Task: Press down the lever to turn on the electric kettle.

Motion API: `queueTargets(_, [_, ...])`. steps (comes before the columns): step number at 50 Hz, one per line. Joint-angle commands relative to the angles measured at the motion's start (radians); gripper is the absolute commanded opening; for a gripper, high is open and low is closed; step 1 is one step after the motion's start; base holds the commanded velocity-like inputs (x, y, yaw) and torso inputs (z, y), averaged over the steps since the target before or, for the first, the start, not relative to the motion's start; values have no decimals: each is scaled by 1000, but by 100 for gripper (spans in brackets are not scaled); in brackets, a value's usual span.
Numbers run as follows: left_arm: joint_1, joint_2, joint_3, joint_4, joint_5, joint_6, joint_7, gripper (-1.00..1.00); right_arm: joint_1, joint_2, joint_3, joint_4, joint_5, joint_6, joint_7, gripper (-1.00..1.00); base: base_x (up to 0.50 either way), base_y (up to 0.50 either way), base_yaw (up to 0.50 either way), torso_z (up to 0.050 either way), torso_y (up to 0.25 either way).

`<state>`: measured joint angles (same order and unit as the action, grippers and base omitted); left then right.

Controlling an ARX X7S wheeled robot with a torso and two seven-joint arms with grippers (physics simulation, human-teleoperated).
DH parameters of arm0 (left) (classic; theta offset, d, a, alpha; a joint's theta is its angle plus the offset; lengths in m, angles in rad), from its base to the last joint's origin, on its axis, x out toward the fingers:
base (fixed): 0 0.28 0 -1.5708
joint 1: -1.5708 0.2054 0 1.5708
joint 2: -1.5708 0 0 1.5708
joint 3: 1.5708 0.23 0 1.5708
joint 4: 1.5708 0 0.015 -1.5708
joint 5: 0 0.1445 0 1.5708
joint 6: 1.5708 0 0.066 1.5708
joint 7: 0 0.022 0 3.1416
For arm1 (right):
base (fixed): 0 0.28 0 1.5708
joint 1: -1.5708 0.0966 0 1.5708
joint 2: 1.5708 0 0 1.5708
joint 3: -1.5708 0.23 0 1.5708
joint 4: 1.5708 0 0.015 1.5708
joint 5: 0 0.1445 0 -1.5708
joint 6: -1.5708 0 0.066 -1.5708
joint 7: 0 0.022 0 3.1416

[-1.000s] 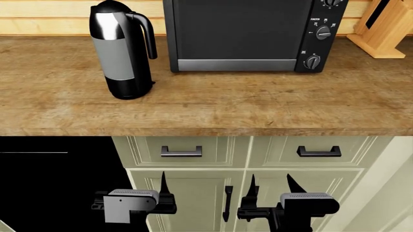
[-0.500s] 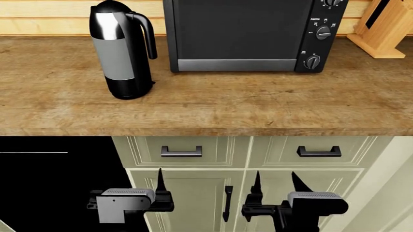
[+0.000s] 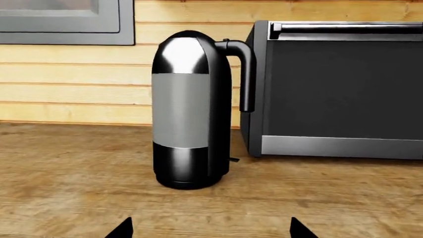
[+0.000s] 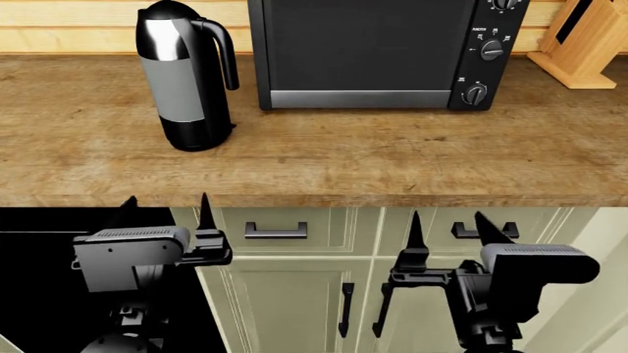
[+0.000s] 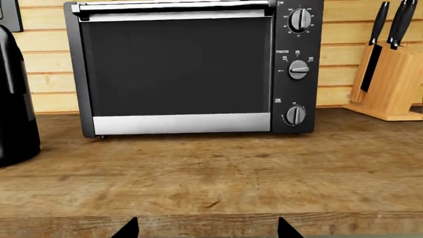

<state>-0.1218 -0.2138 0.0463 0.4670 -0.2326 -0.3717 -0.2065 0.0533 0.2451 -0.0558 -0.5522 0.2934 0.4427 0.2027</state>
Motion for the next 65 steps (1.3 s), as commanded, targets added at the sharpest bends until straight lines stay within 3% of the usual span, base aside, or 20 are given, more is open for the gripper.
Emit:
queueTargets(1, [-163,-57,-38,144,-58,-281,-49,100,149,65,19,-183,89,300,43,100,0,0,0,0,0])
queueTargets(10, [-321,-90,-53,123,-111,-470,-52,100,379,96,71,-255,220,596,71,100,0,0,0,0,0])
queueTargets(17, [-453,-117,-49,89,-123,-605,-68,100,521,95,99,-233,291,720,67,100,0,0,0,0,0])
queueTargets(29, [-518,-129,-52,30,-121,-642,-76,100,558,102,117,-179,305,717,52,100,0,24,0,0,0])
queueTargets(59, [-528,-139,-21,36,-116,-654,-93,100,535,112,75,-180,321,684,32,100,0,496,0,0,0])
queueTargets(65, [-522,-138,-20,33,-117,-647,-92,100,536,111,83,-191,340,684,25,100,0,65,0,0,0])
